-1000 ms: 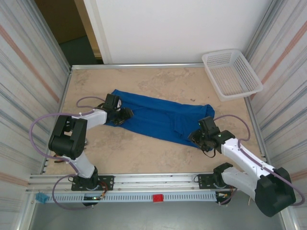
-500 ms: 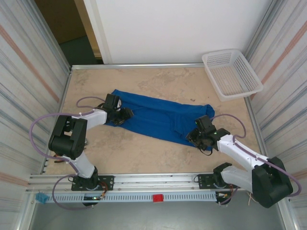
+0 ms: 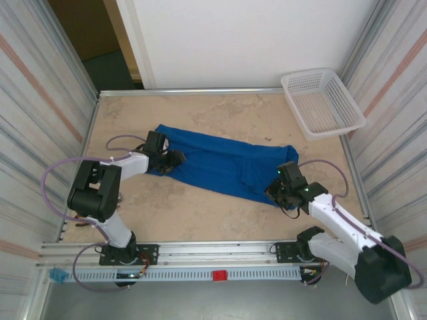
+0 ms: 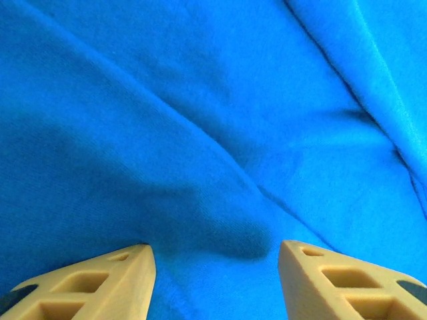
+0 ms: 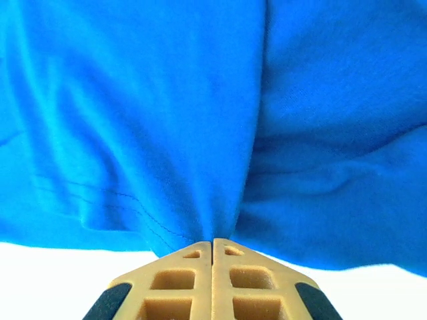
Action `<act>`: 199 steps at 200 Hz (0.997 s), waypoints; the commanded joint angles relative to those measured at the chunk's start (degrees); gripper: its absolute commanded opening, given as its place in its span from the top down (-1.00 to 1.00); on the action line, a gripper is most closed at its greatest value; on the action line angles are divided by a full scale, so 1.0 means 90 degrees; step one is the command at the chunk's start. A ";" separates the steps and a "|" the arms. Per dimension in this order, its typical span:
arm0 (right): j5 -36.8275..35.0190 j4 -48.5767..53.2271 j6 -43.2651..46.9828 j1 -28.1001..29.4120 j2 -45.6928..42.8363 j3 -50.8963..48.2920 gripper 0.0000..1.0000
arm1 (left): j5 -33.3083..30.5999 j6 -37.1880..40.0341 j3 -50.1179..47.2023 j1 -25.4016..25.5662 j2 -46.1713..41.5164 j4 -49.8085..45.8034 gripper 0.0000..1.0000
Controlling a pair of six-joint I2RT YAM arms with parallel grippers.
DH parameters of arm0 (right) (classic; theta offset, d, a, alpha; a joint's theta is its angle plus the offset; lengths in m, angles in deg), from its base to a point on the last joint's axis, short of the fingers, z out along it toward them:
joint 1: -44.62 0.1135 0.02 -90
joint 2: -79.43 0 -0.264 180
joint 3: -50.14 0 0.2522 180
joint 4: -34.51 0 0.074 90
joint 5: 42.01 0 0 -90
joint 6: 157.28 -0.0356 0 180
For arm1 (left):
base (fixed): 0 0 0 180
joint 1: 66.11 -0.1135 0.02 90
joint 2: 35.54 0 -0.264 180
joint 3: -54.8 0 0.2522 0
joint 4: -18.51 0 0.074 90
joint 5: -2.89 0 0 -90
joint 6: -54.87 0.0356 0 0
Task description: Fold the inside-out t-shirt
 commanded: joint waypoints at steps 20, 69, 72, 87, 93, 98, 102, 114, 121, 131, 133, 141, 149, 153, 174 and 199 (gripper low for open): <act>-0.0110 0.0915 -0.0136 -0.0102 -0.0931 -0.0445 1.00 | -0.0075 0.0016 -0.0222 -0.0021 0.0054 -0.0429 -0.05; -0.0196 0.1479 0.0125 -0.0556 -0.1550 -0.0292 0.19 | 0.0003 0.0594 0.0400 0.0067 -0.0672 -0.1106 -0.06; -0.0178 0.1489 0.0204 -0.0633 -0.1545 -0.0234 0.19 | 0.0039 0.0612 0.0452 0.0092 -0.0725 -0.1144 -0.07; -0.0012 0.1501 0.0600 -0.1118 -0.1336 0.0102 0.19 | 0.0166 0.0671 0.0639 0.0340 -0.1014 -0.1288 -0.08; 0.0095 0.1433 0.0751 -0.1279 -0.1186 0.0212 0.20 | 0.0210 0.0677 0.0725 0.0471 -0.1087 -0.1332 -0.08; 0.0207 0.1343 0.0895 -0.1408 -0.1013 0.0314 0.20 | 0.0238 0.0696 0.0803 0.0606 -0.1122 -0.1355 -0.08; 0.0268 0.1278 0.0984 -0.1470 -0.0903 0.0382 0.20 | 0.0272 0.0702 0.0857 0.0719 -0.1135 -0.1356 -0.09; 0.0479 0.1095 0.1222 -0.1592 -0.0499 0.0577 0.22 | 0.0334 0.0679 0.1027 0.1109 -0.1068 -0.1299 -0.09; 0.0563 0.0980 0.1306 -0.1596 -0.0284 0.0655 0.22 | 0.0386 0.0694 0.1147 0.1367 -0.0955 -0.1256 -0.09; 0.0694 0.0835 0.1386 -0.1596 -0.0019 0.0751 0.23 | 0.0466 0.0697 0.1357 0.1729 -0.0696 -0.1207 -0.09; 0.0717 0.0802 0.1398 -0.1596 0.0029 0.0752 0.23 | 0.0484 0.0707 0.1396 0.1801 -0.0630 -0.1190 -0.09; 0.0797 0.0704 0.1405 -0.1581 0.0164 0.0760 0.24 | 0.0528 0.0734 0.1570 0.2082 -0.0375 -0.1115 -0.08; 0.0853 0.0596 0.1376 -0.1558 0.0233 0.0702 0.25 | 0.0498 0.0760 0.1738 0.2348 -0.0113 -0.1067 -0.06; 0.0876 0.0540 0.1359 -0.1540 0.0237 0.0660 0.25 | 0.0466 0.0772 0.1809 0.2476 0.0001 -0.1041 -0.06; 0.0972 0.0314 0.1240 -0.1451 0.0239 0.0414 0.25 | 0.0473 0.0655 0.2057 0.2922 0.0591 -0.0813 0.02; 0.0937 0.0133 0.1181 -0.1381 0.0269 0.0168 0.25 | 0.0541 0.0482 0.2163 0.3243 0.1019 -0.0548 0.06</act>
